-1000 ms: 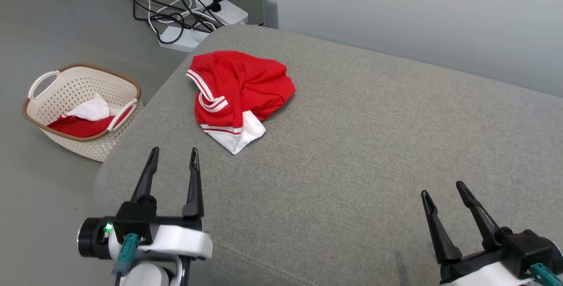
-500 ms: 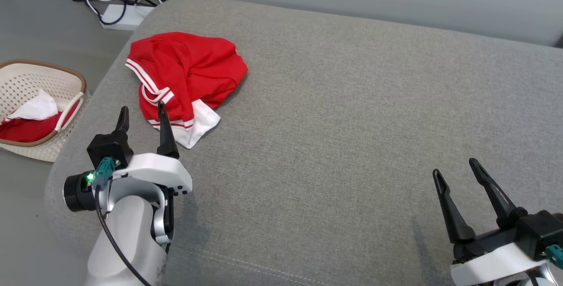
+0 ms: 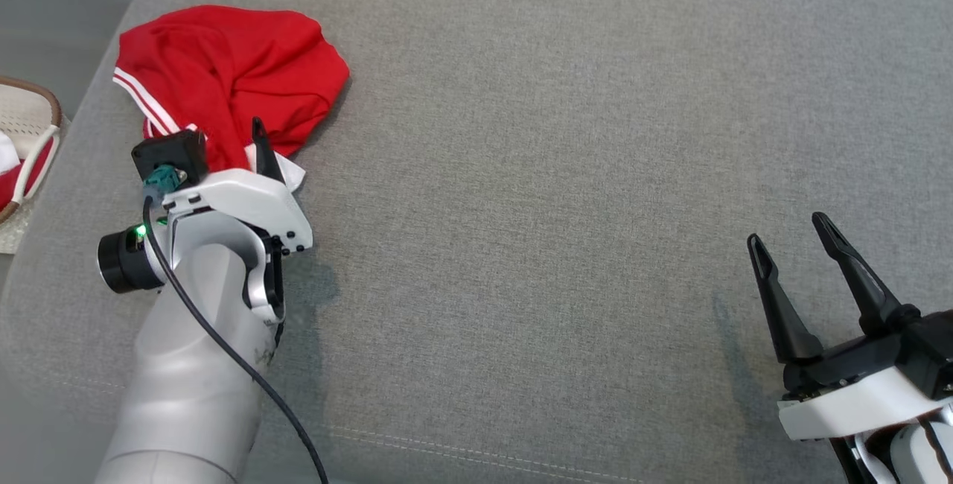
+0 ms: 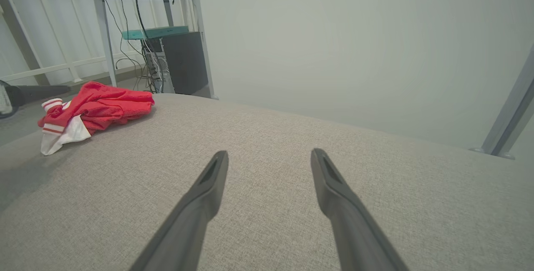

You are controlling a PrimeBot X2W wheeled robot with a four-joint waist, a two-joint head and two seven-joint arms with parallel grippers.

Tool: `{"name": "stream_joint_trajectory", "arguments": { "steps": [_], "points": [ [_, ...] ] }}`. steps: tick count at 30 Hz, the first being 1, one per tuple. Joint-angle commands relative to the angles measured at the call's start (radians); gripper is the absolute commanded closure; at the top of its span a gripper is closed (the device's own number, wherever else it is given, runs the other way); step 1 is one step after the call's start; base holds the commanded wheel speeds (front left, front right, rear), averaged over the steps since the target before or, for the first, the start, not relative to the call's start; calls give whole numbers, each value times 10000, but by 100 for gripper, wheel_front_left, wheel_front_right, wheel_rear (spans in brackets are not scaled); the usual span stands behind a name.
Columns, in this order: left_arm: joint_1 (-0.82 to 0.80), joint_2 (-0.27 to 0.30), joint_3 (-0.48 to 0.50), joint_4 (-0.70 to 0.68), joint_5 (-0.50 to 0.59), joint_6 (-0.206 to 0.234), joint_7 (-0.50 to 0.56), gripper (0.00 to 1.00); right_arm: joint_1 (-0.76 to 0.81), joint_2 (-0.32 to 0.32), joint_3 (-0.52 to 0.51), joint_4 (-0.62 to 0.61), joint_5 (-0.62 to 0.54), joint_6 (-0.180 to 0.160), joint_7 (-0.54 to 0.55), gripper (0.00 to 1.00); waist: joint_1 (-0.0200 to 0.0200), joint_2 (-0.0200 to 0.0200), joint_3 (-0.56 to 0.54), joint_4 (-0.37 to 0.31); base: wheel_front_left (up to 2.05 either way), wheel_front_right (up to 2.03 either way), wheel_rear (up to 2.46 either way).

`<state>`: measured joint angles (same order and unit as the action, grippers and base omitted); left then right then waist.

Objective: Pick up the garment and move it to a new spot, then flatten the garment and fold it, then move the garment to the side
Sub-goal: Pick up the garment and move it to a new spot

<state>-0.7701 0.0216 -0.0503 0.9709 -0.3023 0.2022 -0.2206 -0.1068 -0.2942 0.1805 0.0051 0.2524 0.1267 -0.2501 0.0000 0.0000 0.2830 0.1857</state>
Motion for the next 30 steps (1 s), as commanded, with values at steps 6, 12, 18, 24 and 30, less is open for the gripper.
{"name": "stream_joint_trajectory", "arguments": {
  "steps": [6,12,18,24,30],
  "points": [
    [-1343,561,262,1129,-134,-115,68,0,-589,-298,444,-416,315,40,-116,0,0,0,645,-447,0,0,0],
    [-1835,739,316,2017,-253,-48,57,0,-862,-388,560,-579,533,40,-116,0,0,0,954,-783,0,0,0],
    [-2152,1115,158,2551,-67,325,-63,0,-1020,-442,602,-668,689,40,-116,0,0,0,1174,-1130,0,0,0],
    [-2201,1401,-31,2825,106,648,-137,0,-995,-471,702,-690,800,40,-116,0,0,0,1267,-1352,0,0,0],
    [-2202,1526,-99,2843,118,675,-261,100,-1030,-509,735,-690,865,40,-116,0,0,0,1283,-1434,0,0,0]
  ]
}}
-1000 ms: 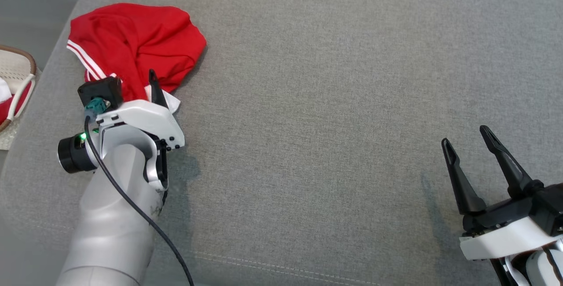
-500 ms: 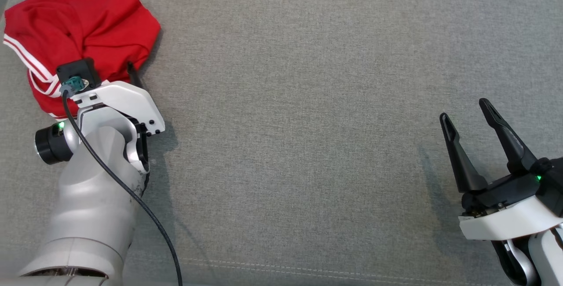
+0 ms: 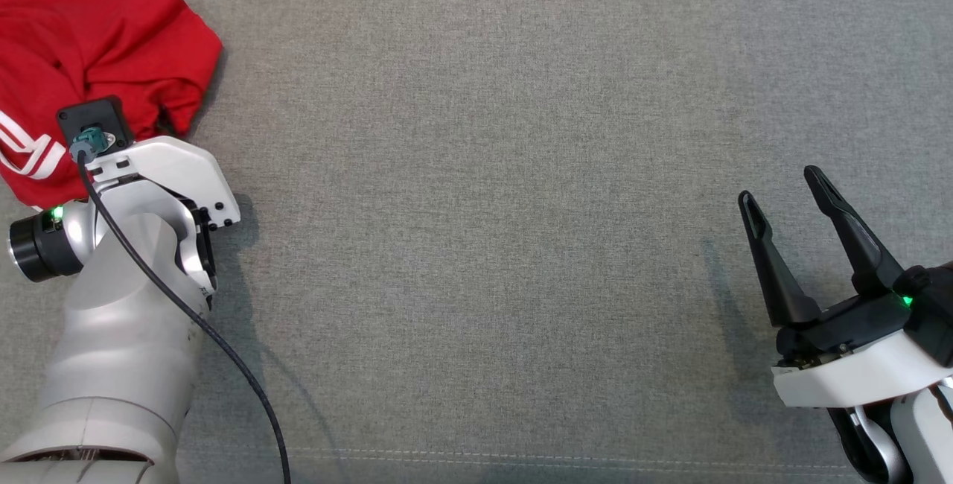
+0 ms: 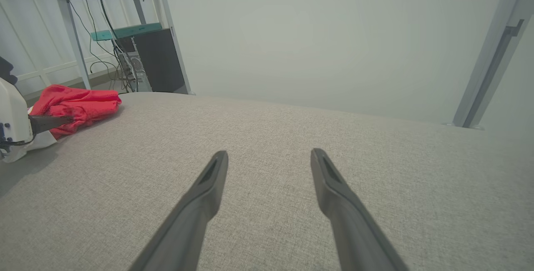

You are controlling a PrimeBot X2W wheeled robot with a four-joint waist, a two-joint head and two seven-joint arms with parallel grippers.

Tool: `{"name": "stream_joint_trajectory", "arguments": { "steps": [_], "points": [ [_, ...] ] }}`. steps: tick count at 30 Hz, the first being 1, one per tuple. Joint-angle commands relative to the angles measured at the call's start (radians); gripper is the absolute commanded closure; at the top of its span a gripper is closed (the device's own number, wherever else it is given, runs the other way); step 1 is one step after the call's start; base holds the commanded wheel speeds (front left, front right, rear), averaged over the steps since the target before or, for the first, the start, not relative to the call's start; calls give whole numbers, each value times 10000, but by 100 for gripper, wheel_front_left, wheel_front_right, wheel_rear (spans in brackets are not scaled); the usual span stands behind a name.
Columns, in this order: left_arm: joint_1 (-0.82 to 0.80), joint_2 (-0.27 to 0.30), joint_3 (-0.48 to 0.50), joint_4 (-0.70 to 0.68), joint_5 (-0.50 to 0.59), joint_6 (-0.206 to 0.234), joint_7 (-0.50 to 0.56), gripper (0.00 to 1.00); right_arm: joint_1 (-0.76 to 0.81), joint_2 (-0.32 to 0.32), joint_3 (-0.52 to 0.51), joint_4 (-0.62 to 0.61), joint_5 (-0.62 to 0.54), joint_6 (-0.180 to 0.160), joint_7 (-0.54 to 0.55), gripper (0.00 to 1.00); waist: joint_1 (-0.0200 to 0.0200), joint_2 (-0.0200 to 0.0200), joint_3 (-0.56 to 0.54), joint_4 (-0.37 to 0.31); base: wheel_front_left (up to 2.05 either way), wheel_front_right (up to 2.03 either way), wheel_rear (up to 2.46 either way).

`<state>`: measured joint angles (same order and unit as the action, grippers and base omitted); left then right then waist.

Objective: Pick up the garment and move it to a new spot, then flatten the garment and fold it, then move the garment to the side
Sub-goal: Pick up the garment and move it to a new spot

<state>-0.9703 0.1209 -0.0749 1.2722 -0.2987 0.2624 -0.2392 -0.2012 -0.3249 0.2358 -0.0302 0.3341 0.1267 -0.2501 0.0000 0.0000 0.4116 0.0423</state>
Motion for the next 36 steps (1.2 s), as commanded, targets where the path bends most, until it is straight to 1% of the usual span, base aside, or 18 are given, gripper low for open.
{"name": "stream_joint_trajectory", "arguments": {
  "steps": [1,6,9,14,15,17,19,25,31,36],
  "points": [
    [-177,550,167,-182,56,83,-106,100,-97,-193,182,-327,59,40,-116,0,0,0,-24,-6,0,0,0],
    [101,646,216,-542,18,103,-208,100,-110,-66,192,-238,73,40,-116,0,0,0,-276,-28,0,0,0],
    [465,694,491,-1731,-85,73,-219,100,-84,41,159,-206,66,40,-116,0,0,0,-435,-12,0,0,0],
    [1423,723,796,-3807,174,71,-223,100,1,232,155,-90,125,40,-116,0,0,0,-777,2,0,0,0],
    [1588,708,844,-4134,226,34,-223,100,12,267,166,-65,139,40,-116,0,0,0,-868,-8,0,0,0],
    [2113,653,883,-5263,543,-130,-224,100,83,427,164,8,166,40,-116,0,0,0,-1263,-101,0,0,0],
    [2275,510,852,-5689,604,-306,-224,100,146,497,156,47,155,40,-116,0,0,0,-1493,-157,0,0,0],
    [2581,146,474,-6422,887,-766,-225,100,523,706,77,171,112,40,-116,0,0,0,-2199,-449,0,0,0],
    [2650,-185,-194,-6640,1153,-1089,-225,100,808,883,26,239,76,40,-116,0,0,0,-2720,-959,0,0,0],
    [2559,-492,-851,-6670,1167,-1302,-210,100,937,990,73,307,61,40,-116,0,0,0,-3052,-1464,0,0,0]
  ]
}}
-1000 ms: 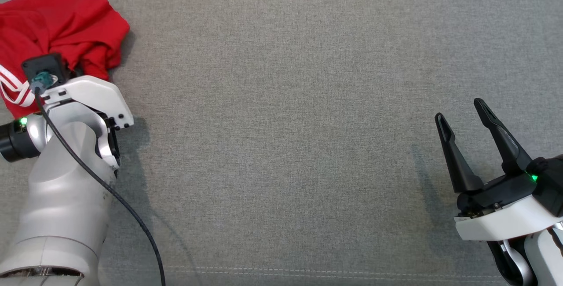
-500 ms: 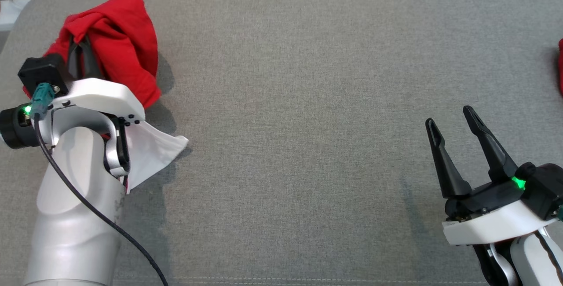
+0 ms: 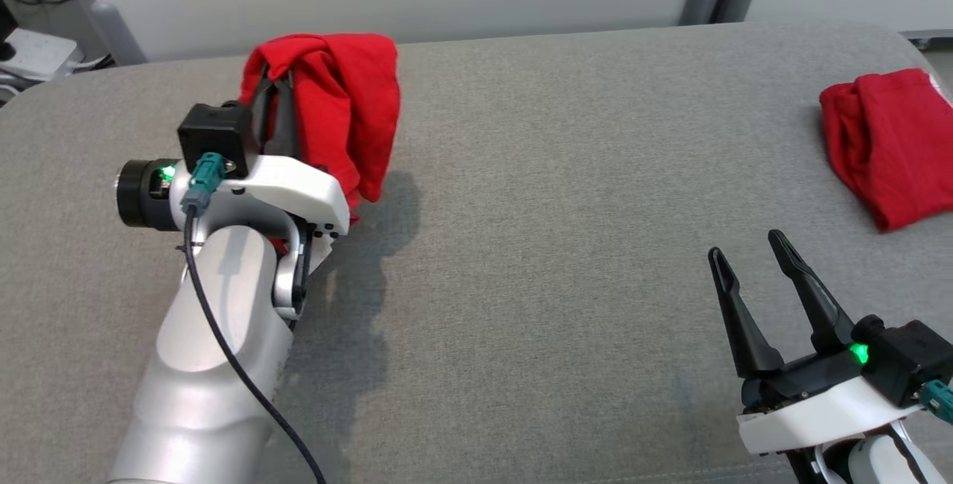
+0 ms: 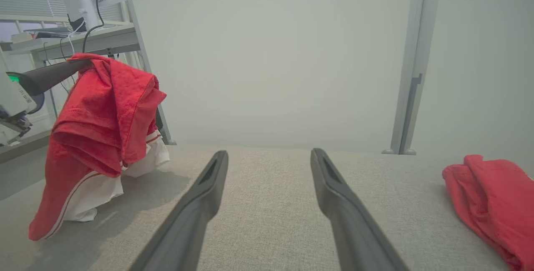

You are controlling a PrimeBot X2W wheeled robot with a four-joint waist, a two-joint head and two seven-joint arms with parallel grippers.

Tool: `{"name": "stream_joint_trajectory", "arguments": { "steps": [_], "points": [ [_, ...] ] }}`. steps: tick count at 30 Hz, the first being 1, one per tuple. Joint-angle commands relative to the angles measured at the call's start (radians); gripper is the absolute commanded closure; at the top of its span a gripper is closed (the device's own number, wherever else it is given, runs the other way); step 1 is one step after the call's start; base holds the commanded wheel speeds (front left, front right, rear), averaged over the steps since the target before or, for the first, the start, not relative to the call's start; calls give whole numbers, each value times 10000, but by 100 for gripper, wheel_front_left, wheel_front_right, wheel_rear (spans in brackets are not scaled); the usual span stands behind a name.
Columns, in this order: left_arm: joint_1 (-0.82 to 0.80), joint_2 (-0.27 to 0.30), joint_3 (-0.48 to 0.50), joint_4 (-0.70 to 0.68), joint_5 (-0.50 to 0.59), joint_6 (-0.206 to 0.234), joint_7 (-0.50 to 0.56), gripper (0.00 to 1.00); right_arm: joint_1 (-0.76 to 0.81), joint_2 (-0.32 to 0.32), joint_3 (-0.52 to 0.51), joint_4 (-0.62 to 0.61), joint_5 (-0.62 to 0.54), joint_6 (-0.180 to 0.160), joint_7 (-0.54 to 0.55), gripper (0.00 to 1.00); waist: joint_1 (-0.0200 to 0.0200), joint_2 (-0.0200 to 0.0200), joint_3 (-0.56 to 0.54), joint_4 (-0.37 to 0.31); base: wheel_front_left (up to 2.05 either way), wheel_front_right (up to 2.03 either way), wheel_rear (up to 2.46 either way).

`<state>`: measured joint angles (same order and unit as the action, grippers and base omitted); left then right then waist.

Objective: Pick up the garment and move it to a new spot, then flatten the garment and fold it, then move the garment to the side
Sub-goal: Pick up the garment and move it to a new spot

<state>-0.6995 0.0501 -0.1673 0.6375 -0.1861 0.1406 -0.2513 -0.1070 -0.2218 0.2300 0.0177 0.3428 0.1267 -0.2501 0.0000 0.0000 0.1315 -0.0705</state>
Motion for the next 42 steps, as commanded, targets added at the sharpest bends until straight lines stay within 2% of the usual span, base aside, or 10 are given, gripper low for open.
{"name": "stream_joint_trajectory", "arguments": {
  "steps": [1,8,11,17,24,30,31,32,38,42],
  "points": [
    [-149,216,73,-323,41,-84,-89,100,-5,-42,130,-173,-25,40,-116,0,0,0,-252,-336,0,0,0],
    [-382,17,-1088,-117,-326,-330,12,100,37,60,301,-79,-47,40,-116,0,0,0,-532,-1134,0,0,0],
    [-510,6,-2271,-130,-1298,-210,23,100,2,74,452,-22,-14,40,-116,0,0,0,-594,-1623,0,0,0],
    [-745,3,-4477,-102,-2889,307,103,100,-93,94,589,7,33,40,-116,0,0,0,-478,-2166,0,0,0],
    [-729,2,-7310,807,-4573,320,419,100,-445,256,721,43,108,40,-116,0,0,0,34,-2628,0,0,0],
    [-951,2,-8564,1330,-5340,331,284,100,-569,327,757,74,142,40,-117,0,0,0,332,-2630,0,0,0],
    [-1005,2,-8683,1329,-5469,352,222,58,-578,334,769,89,151,40,-117,0,0,0,355,-2609,0,0,0],
    [-1042,2,-8769,1300,-5613,382,157,0,-585,343,785,104,158,40,-117,0,0,0,367,-2582,0,0,0],
    [-1249,1,-9029,787,-6215,649,-78,0,-504,360,788,196,180,40,-117,0,0,0,300,-2143,0,0,0],
    [-1231,1,-8508,-55,-5950,981,-99,0,-333,381,758,227,184,40,-117,0,0,0,127,-1742,0,0,0]
  ]
}}
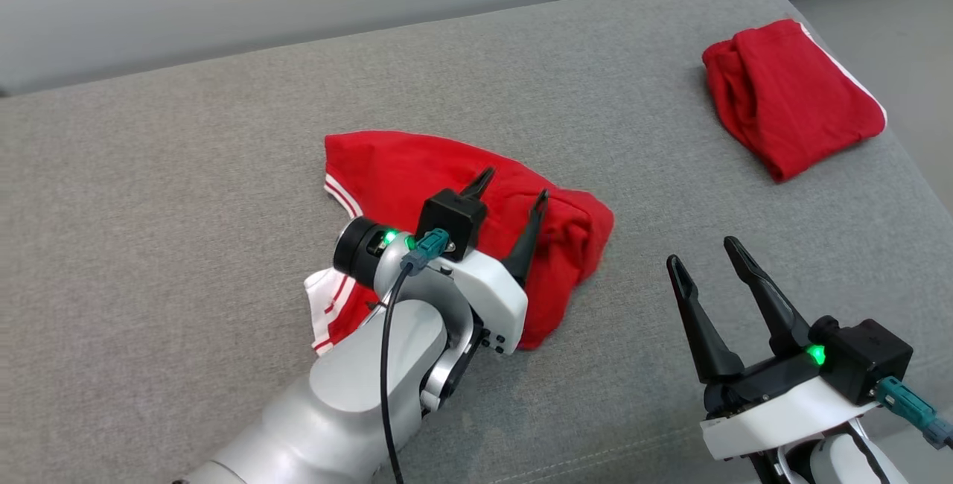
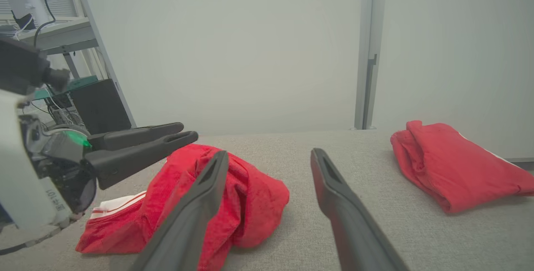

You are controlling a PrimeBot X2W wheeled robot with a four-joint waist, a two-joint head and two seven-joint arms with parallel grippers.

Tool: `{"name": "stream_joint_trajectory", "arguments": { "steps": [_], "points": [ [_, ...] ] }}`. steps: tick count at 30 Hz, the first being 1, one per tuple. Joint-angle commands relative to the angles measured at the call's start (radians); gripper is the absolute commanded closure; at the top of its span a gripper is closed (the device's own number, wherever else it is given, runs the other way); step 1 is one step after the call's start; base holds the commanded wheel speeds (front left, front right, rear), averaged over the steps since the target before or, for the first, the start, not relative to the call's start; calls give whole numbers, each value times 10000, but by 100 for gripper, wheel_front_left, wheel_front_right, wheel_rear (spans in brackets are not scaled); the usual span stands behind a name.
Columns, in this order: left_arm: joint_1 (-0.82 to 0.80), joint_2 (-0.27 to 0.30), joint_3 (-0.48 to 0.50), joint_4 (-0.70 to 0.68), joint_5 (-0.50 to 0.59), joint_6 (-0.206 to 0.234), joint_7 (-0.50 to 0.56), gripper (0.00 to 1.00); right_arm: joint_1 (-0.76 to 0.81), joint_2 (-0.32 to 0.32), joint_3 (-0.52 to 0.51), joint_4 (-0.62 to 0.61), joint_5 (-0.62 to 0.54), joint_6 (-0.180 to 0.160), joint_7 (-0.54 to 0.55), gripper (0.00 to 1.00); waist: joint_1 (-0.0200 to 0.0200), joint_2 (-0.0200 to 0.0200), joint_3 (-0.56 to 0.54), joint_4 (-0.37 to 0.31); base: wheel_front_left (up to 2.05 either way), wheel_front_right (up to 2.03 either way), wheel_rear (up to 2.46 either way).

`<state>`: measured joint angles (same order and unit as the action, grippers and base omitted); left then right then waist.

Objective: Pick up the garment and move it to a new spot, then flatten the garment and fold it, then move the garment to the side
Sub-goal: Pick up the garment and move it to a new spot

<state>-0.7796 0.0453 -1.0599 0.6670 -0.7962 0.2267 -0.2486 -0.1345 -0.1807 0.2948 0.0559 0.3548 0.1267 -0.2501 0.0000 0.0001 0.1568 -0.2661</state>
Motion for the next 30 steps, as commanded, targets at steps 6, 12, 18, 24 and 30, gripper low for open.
{"name": "stream_joint_trajectory", "arguments": {
  "steps": [6,12,18,24,30],
  "points": [
    [375,123,1773,-1414,1250,499,-129,0,180,-44,94,-153,39,40,-117,0,0,-1,-477,758,0,0,0],
    [2031,725,3300,-2725,2288,602,-130,0,420,-79,99,-96,22,40,-117,0,0,-1,-937,1359,0,0,0],
    [3960,1101,4784,-4145,3061,469,-131,0,764,-131,205,38,53,40,-117,0,0,-1,-1353,1901,0,0,0],
    [5593,1046,5872,-4850,3915,196,-131,0,1113,-170,86,93,79,40,-117,0,0,-1,-1606,2374,0,0,0],
    [6715,883,6805,-5416,4748,55,-131,0,1377,-143,-91,161,-17,40,-117,0,0,-1,-1843,2531,0,0,0]
  ]
}}
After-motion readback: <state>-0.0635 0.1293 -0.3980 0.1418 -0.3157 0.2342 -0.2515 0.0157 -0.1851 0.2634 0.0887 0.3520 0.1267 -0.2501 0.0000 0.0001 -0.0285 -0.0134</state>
